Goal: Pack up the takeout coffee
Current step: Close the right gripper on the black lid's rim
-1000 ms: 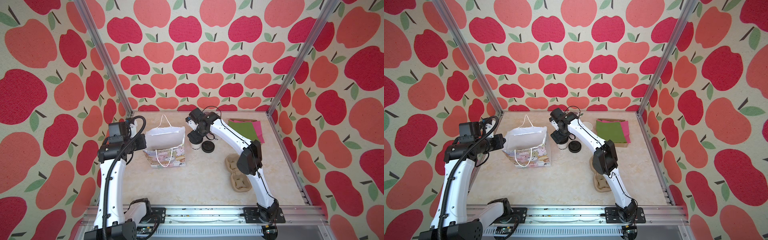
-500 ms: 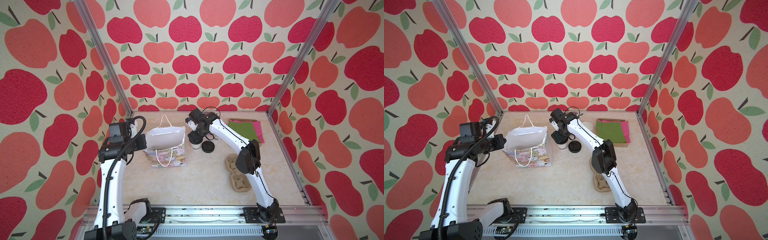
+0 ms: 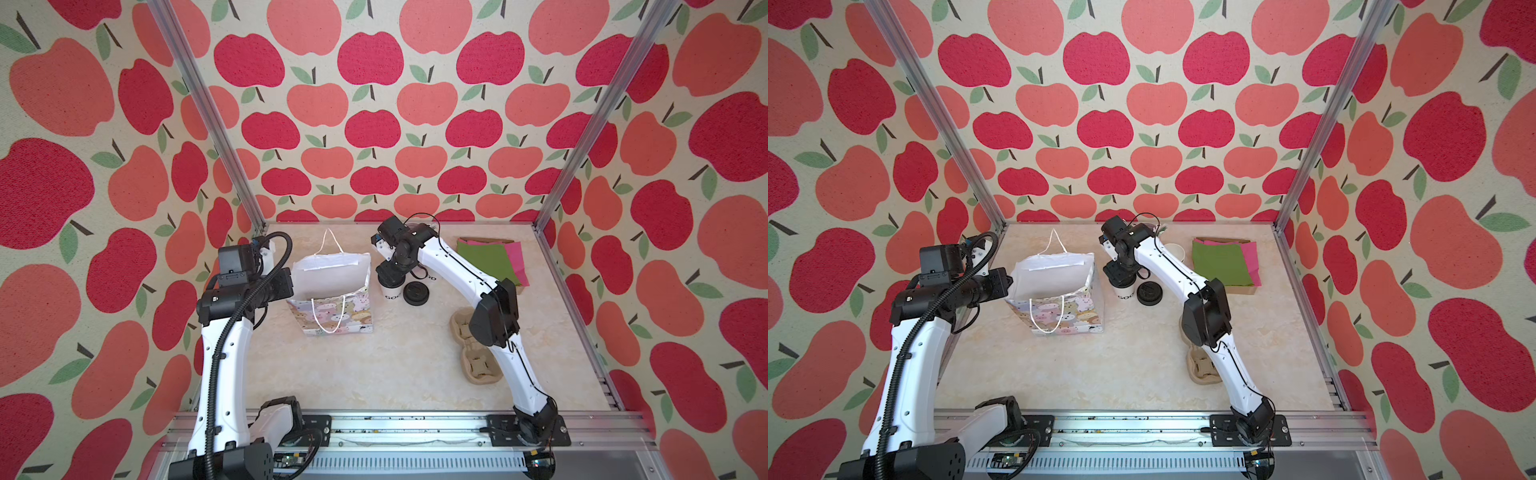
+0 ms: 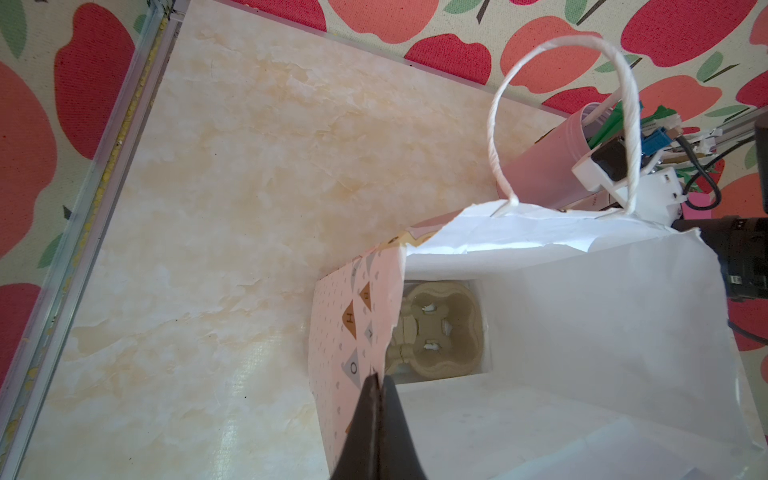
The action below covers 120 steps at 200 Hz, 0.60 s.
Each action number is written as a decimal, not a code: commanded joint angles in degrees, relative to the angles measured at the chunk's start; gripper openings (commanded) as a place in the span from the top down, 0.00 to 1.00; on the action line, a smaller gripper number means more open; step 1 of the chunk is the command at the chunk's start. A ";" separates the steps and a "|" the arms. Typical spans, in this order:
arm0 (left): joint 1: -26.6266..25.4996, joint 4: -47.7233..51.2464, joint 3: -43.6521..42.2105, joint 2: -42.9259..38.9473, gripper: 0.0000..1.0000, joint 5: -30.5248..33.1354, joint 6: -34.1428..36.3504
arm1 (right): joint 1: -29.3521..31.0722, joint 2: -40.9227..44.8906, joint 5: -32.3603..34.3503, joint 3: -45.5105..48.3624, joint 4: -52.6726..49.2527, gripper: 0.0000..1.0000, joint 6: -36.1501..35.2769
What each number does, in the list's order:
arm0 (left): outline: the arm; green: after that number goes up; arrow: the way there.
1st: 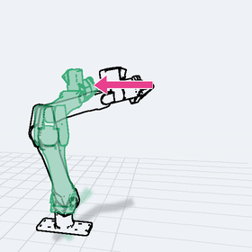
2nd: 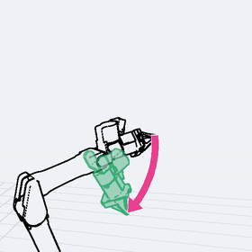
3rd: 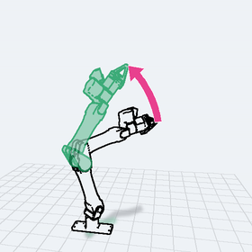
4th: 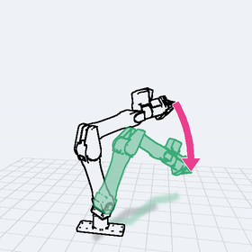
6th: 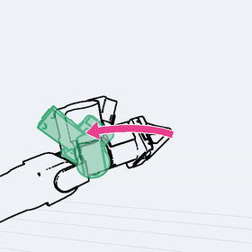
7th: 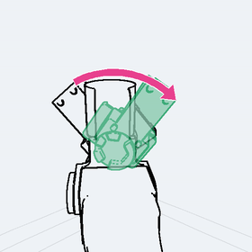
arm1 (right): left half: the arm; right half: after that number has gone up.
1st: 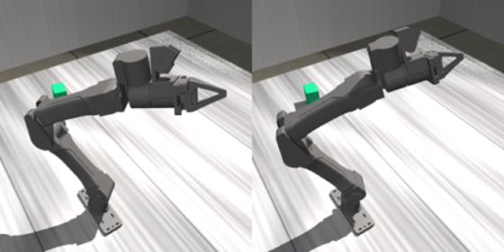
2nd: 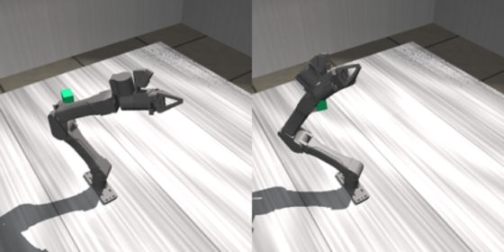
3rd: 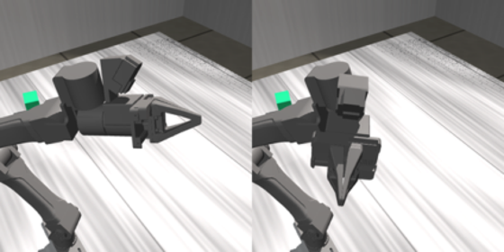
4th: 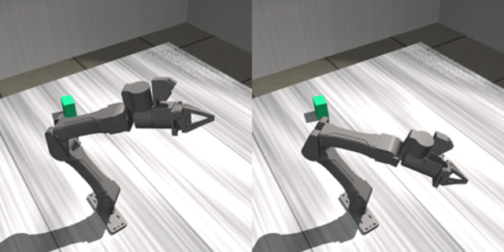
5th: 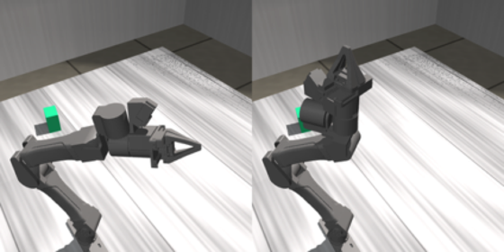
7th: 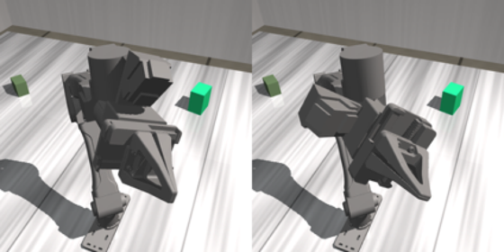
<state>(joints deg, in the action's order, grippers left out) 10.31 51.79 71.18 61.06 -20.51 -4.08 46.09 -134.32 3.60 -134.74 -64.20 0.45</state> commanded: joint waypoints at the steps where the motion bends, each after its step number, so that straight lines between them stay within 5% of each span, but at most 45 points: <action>1: 0.39 -0.37 -0.69 -0.59 1.00 -1.39 -1.02 | -0.28 -3.13 1.51 -0.13 -4.47 0.22 -0.41; 52: 0.34 -0.64 -0.68 -0.27 1.00 -1.63 -1.20 | -0.21 -3.23 2.16 0.70 -4.89 0.20 -0.41; 120: 0.40 -0.24 0.84 0.72 0.75 -0.42 -0.60 | -0.21 -3.60 3.57 1.71 -5.18 0.22 -0.77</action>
<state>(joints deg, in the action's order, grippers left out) 10.31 51.55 71.18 61.21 -21.37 -5.10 46.11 -134.43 4.60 -134.78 -64.18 0.45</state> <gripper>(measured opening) 0.216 0.789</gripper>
